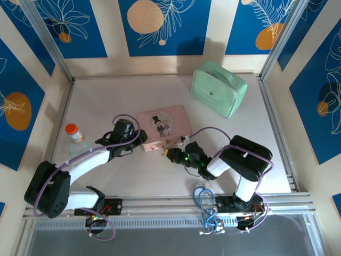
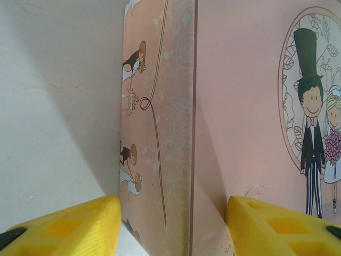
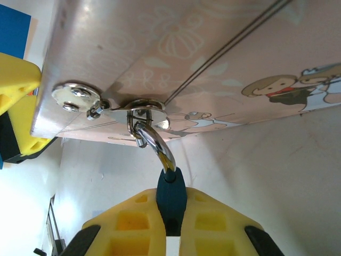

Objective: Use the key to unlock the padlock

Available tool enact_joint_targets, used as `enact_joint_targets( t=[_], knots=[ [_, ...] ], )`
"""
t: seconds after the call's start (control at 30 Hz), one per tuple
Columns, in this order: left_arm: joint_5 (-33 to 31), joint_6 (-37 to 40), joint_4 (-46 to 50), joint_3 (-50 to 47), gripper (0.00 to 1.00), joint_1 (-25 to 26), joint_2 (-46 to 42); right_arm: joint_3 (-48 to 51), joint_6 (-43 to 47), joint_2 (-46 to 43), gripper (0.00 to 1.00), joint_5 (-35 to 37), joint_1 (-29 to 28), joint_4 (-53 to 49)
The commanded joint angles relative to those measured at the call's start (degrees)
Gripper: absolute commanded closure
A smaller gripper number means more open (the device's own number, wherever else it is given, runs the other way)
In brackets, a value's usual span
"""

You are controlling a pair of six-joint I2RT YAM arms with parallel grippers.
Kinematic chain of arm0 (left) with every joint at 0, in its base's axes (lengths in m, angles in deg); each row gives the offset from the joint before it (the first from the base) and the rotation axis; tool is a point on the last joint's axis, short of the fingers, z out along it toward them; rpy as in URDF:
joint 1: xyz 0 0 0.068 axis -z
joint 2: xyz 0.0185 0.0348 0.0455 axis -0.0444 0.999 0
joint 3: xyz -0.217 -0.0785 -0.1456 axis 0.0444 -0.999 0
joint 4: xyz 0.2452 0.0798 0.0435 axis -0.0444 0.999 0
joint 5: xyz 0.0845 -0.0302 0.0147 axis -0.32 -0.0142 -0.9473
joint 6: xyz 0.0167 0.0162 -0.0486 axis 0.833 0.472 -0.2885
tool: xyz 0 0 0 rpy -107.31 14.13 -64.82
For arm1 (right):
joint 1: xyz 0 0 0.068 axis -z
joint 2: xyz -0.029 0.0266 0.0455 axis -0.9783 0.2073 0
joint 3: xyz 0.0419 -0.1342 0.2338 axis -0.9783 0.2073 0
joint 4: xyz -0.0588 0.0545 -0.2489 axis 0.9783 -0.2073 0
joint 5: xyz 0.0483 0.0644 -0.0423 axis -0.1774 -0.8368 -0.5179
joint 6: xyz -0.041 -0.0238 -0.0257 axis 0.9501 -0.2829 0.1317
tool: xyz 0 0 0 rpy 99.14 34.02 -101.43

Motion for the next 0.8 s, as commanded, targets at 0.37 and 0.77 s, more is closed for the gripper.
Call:
enact_joint_targets(
  t=[0.37,0.77],
  knots=[
    [-1.3,1.7,3.4,-1.8,0.46,-1.4,3.3,1.0,0.1,0.7,0.8,0.2,0.4,-5.1],
    [-1.1,1.9,3.3,-1.9,0.47,-1.7,3.2,1.3,0.3,-0.2,0.79,1.0,0.4,-5.9]
  ],
)
